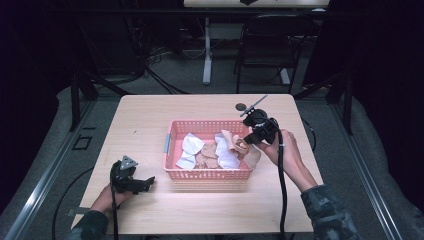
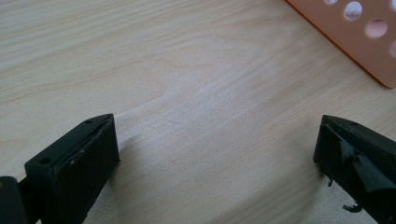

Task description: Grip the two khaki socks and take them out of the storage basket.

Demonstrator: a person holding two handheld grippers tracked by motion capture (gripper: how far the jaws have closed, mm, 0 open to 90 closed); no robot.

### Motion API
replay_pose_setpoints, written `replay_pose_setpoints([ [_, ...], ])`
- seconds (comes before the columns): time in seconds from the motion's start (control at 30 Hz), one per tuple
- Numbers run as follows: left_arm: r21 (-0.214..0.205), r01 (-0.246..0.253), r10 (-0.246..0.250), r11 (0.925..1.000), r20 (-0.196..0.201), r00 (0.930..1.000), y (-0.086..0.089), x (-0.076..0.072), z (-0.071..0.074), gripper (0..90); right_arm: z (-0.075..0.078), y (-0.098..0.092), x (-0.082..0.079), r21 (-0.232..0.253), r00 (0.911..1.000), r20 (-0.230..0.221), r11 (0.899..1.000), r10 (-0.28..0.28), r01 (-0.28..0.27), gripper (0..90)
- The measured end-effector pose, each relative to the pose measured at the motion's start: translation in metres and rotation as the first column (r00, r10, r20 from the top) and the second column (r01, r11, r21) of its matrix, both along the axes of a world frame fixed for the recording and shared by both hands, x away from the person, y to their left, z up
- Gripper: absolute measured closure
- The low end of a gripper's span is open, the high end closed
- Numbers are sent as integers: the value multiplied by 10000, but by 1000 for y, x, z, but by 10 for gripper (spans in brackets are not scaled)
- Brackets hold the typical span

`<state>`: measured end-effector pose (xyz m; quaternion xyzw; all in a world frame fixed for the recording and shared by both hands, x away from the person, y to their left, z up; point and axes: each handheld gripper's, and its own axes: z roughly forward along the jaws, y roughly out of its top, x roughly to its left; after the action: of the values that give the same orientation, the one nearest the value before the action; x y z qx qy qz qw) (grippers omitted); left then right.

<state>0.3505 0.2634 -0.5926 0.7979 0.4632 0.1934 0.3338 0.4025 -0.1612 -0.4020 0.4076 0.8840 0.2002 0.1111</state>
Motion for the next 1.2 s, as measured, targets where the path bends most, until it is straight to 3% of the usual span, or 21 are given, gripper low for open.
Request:
replay_pose_setpoints([
  [0.53, -11, 15, -15, 10000, -4, 10000, 0, 0, 0, 0, 22, -1, 0, -39, 9994, 323, 10000, 76, -75, 873],
  [0.7, -11, 17, -17, 10000, -3, 10000, 0, 0, 0, 0, 29, -4, -2, -69, 9977, 680, 10000, -48, 53, 880],
  [1.2, -8, 16, -16, 10000, -4, 10000, 0, 0, 0, 0, 50, -27, -7, -104, 9916, 1203, 9987, -478, 495, 881],
])
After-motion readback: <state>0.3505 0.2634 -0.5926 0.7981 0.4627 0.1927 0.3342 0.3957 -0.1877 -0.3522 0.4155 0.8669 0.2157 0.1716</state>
